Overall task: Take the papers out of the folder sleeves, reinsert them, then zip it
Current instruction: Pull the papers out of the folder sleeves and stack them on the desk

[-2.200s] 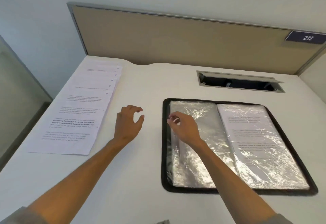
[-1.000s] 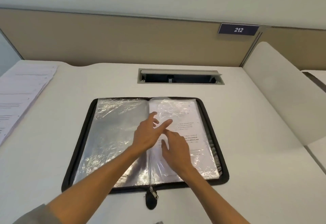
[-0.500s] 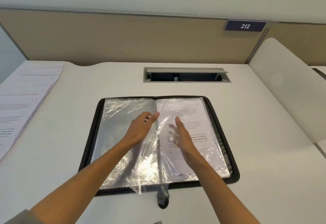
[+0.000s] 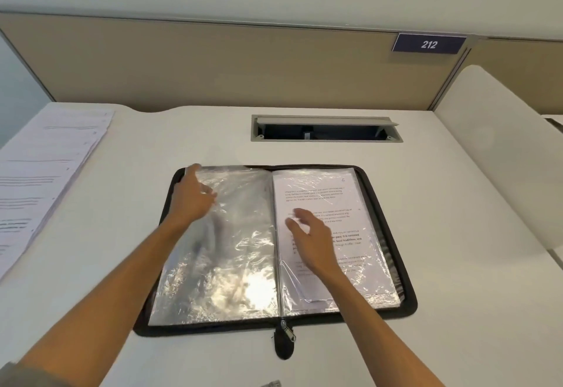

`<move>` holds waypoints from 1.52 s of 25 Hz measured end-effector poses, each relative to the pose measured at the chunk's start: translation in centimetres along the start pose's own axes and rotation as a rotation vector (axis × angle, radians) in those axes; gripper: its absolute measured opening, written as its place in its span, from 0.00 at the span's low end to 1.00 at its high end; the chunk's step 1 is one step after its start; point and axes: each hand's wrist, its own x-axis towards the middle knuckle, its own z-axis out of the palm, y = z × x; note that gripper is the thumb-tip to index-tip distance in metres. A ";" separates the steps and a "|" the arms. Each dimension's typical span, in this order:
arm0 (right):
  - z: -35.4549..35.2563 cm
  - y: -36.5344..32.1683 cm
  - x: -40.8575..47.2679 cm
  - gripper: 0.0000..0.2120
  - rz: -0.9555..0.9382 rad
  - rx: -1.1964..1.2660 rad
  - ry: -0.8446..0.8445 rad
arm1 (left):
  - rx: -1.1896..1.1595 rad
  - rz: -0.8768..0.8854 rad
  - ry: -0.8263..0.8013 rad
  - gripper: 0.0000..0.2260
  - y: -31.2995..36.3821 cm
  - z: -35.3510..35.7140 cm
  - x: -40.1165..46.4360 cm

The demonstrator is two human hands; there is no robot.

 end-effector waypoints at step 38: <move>-10.3 4.5 15.2 0.19 0.121 -0.309 0.062 | 0.654 0.846 -0.059 0.29 -0.4 16.4 -6.9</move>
